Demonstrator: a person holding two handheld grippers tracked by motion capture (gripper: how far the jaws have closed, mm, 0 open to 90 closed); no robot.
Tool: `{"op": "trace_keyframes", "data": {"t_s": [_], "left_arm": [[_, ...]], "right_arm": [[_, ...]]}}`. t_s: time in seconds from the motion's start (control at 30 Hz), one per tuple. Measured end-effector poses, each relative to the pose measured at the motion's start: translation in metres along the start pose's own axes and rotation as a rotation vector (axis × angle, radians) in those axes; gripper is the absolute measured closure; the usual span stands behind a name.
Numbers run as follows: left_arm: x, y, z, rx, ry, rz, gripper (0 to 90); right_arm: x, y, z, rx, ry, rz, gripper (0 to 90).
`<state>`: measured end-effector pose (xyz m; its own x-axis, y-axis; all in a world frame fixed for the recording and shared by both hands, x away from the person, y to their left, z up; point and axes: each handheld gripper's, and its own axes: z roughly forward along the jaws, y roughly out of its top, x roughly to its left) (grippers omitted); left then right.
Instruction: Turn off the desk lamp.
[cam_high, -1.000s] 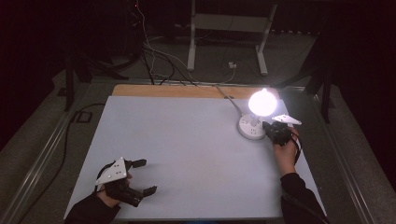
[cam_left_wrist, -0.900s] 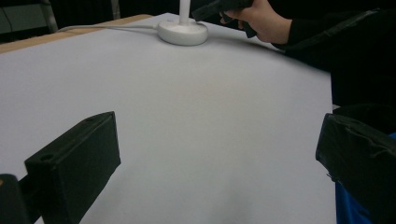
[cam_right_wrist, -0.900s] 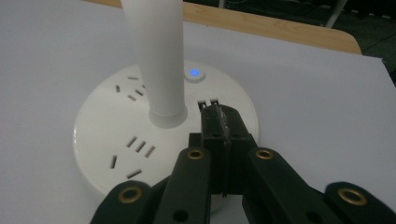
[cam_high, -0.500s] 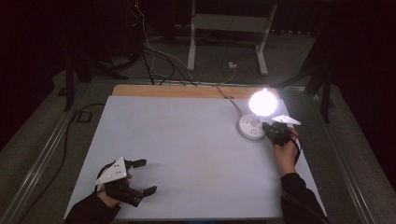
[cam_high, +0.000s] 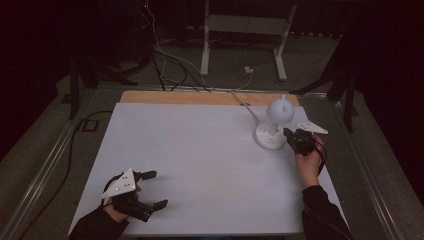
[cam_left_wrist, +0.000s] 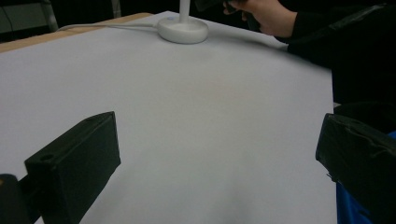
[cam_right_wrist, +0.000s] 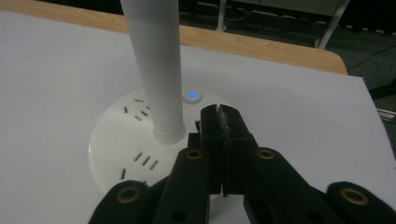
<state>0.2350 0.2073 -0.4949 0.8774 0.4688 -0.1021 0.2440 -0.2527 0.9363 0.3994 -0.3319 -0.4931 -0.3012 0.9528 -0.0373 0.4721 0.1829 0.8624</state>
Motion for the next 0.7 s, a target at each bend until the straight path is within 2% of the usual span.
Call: {"op": "trace_keyframes", "data": {"t_s": [0.13,0.2,0.3,0.33,0.4,0.43,0.53,0.57,0.6,0.63,0.7], "left_arm": [[0.000,0.000,-0.001,0.000,0.004,0.002,0.4],[0.000,0.000,-0.001,-0.003,0.005,-0.002,0.4],[0.000,0.000,-0.001,-0.002,0.004,0.000,0.4],[0.000,0.000,-0.001,0.000,0.004,0.002,0.5],[0.000,0.001,-0.001,-0.005,0.003,0.000,0.4],[0.000,0.001,-0.001,-0.005,0.003,0.000,0.4],[0.000,0.000,-0.002,-0.005,0.004,0.001,0.4],[0.000,0.001,-0.002,-0.008,0.003,0.000,0.4],[0.000,0.001,-0.002,-0.009,0.003,-0.002,0.4],[0.000,0.001,-0.002,-0.008,0.004,0.000,0.4],[0.000,0.001,-0.002,-0.005,0.002,0.003,0.4]], "right_arm": [[-0.001,0.000,-0.007,-0.011,0.002,0.022,80.5],[0.000,0.001,-0.014,-0.029,0.013,0.017,72.8],[0.001,0.001,-0.018,-0.041,0.028,0.015,68.8],[0.003,0.001,-0.022,-0.050,0.030,0.001,59.6],[0.005,0.001,-0.025,-0.044,0.039,0.003,52.8],[0.005,0.001,-0.025,-0.044,0.039,0.003,52.8],[0.010,0.000,-0.030,-0.048,0.058,0.005,36.9],[0.013,0.000,-0.033,-0.034,0.068,0.016,29.1],[0.015,0.000,-0.035,-0.041,0.077,0.019,24.9],[0.015,0.000,-0.035,-0.041,0.077,0.019,24.9],[0.018,0.000,-0.039,-0.033,0.091,0.018,16.3]]}}
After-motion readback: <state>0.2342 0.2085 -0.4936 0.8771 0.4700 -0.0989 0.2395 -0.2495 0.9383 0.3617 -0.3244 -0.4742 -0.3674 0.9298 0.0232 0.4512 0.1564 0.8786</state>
